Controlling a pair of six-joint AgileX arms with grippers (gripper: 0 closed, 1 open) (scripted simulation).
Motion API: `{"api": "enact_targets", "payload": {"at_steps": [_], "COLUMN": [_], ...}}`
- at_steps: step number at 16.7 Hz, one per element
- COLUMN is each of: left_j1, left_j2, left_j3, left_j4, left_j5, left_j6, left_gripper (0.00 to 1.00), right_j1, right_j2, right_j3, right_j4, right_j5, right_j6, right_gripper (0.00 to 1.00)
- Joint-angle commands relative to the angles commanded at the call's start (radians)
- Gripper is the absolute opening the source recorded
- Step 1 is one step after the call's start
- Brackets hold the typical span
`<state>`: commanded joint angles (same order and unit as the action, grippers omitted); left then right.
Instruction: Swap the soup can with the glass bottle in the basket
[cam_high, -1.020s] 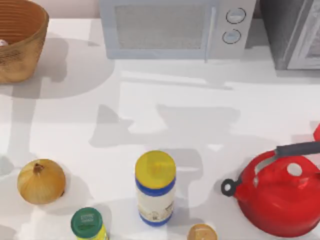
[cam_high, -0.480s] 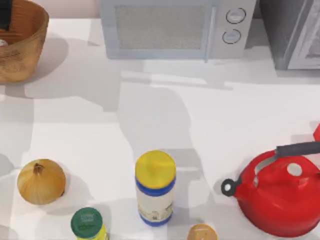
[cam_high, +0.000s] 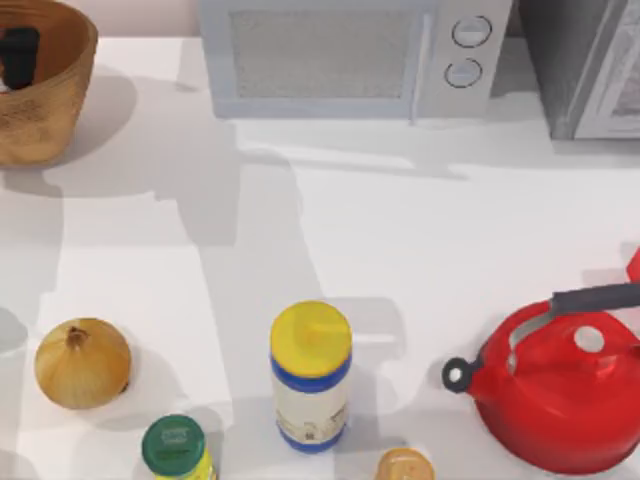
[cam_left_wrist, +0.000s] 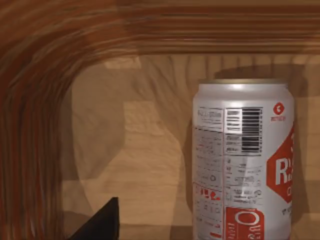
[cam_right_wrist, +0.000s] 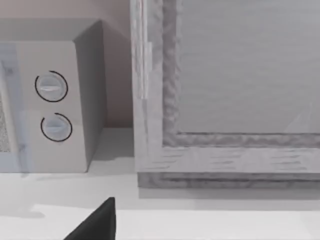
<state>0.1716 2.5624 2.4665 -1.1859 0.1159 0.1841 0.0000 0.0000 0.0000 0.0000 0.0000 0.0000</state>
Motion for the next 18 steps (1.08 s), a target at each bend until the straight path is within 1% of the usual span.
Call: {"api": "enact_targets", "payload": {"at_steps": [4, 10, 14, 18], "left_j1": [-0.006, -0.012, -0.012, -0.012], "left_j2": [0.004, 0.105, 0.109, 0.109], "left_j3": [-0.002, -0.018, -0.019, -0.019], "left_j4": [0.006, 0.125, 0.129, 0.129], "left_j5": [0.0, -0.002, -0.002, -0.002], "left_j6": [-0.002, -0.011, -0.011, -0.011], "left_gripper": [1.0, 1.0, 1.0, 0.7], "right_j1": [0.0, 0.0, 0.0, 0.0], "right_j2": [0.0, 0.0, 0.0, 0.0], "right_j3": [0.0, 0.0, 0.0, 0.0], "right_j4": [0.0, 0.0, 0.0, 0.0], "right_j5": [0.0, 0.0, 0.0, 0.0], "right_j6": [0.0, 0.0, 0.0, 0.0], "right_gripper": [1.0, 1.0, 1.0, 1.0]}}
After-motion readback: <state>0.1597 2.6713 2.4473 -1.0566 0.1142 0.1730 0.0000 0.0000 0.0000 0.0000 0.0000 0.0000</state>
